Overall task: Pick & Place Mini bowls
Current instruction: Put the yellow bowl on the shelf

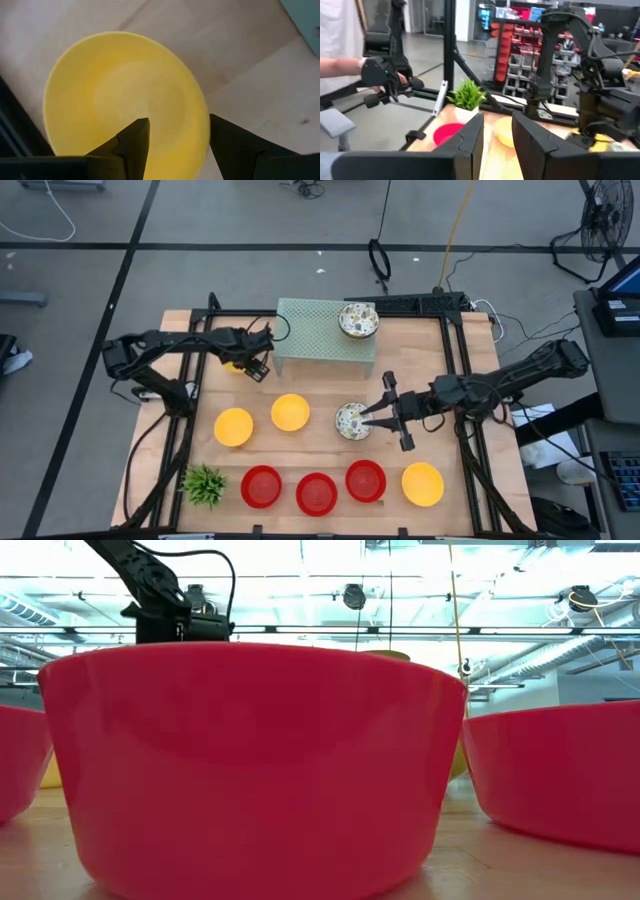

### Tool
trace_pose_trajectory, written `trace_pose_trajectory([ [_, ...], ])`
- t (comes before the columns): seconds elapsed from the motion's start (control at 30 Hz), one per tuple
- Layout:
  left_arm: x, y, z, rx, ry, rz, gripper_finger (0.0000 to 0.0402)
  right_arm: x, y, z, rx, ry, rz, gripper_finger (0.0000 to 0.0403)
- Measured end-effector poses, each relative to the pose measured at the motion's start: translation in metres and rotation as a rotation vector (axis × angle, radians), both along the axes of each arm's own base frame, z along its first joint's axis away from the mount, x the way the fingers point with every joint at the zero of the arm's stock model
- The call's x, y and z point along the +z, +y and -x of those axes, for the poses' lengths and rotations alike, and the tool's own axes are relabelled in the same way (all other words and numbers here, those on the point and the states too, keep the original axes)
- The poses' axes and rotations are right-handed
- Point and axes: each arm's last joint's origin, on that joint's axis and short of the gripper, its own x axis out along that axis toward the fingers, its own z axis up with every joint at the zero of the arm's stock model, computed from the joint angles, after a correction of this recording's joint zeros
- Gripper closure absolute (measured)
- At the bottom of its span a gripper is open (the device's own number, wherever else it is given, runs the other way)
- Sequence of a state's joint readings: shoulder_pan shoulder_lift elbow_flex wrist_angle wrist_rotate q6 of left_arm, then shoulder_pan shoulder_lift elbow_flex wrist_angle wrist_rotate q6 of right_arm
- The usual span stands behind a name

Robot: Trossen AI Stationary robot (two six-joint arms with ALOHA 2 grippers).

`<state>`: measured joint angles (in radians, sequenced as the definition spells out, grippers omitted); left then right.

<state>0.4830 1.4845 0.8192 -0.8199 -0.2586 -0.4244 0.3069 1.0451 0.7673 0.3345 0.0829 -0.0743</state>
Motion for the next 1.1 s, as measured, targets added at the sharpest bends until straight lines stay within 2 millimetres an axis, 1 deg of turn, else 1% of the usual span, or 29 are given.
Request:
trace_pose_trajectory([
  [0.2,-0.002,0.003,0.001,-0.037,-0.009,0.046,0.0203,-0.003,-0.001,0.002,0.001,0.038,0.011,0.0313],
  [0.3,-0.002,0.003,0.001,-0.059,-0.006,0.055,0.0221,-0.005,-0.001,0.002,0.001,0.062,0.022,0.0314],
  [0.4,-0.002,0.004,0.001,-0.093,0.005,0.055,0.0266,-0.008,-0.001,0.002,0.001,0.085,0.029,0.0314],
  [0.57,-0.002,0.004,0.002,-0.109,0.019,0.058,0.0375,-0.011,-0.001,0.003,0.002,0.097,0.041,0.0314],
  [0.6,-0.002,0.004,0.003,-0.108,0.026,0.063,0.0387,-0.013,-0.001,0.003,0.003,0.097,0.054,0.0314],
  [0.73,-0.002,0.003,0.006,-0.126,0.057,0.082,0.0388,-0.02,-0.001,0.003,0.005,0.11,0.08,0.0314],
  [0.87,0.006,0.003,0.007,-0.137,0.11,0.091,0.0395,-0.024,-0.001,0.004,0.005,0.121,0.084,0.0314],
  [1.0,0.025,0.006,0.0,-0.14,0.138,0.037,0.039,-0.021,-0.001,0.004,0.006,0.091,0.095,0.0314],
  [1.1,0.047,0.009,-0.008,-0.147,0.135,-0.015,0.0396,-0.021,-0.001,0.003,0.007,0.085,0.11,0.0314],
])
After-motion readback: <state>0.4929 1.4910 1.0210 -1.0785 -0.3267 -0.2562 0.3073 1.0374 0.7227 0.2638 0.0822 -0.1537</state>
